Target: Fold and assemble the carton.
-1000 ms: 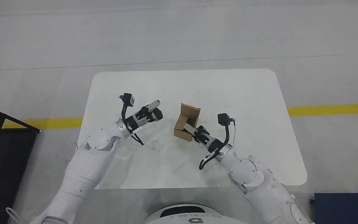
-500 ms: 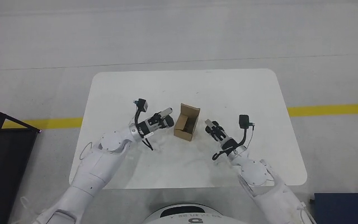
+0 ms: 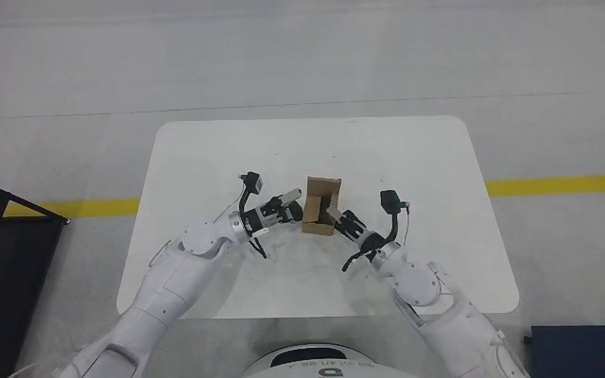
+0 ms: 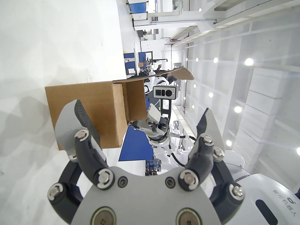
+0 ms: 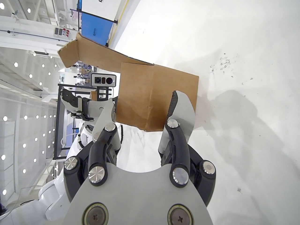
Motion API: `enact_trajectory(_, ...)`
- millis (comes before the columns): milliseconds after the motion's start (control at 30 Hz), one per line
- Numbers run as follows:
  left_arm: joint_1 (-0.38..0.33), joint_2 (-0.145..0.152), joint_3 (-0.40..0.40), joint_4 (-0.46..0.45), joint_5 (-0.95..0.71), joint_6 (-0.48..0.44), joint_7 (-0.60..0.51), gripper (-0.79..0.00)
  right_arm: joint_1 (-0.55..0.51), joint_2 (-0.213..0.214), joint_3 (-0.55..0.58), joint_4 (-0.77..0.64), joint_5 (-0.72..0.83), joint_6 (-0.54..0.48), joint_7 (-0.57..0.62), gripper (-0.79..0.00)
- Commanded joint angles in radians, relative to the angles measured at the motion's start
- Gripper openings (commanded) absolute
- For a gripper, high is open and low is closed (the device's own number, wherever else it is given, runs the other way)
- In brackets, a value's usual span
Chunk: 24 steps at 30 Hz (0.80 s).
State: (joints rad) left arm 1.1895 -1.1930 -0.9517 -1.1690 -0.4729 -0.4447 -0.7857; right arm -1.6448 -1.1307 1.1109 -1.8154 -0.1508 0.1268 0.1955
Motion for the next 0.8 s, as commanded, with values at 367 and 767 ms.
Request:
enact_trajectory(367,-0.007,-0.001,-0.021,0.0,0.013,0.004,-0.013,0.0,0.065,-0.005,-0.044,0.005,-0.151,0.099,0.071,-0.511)
enact_trajectory(767,-0.014,0.002,-0.051,0.001,0.031,0.001,-0.03,0.0,0.148,-0.017,-0.116,-0.015,-0.348,0.267,0.15,-0.517)
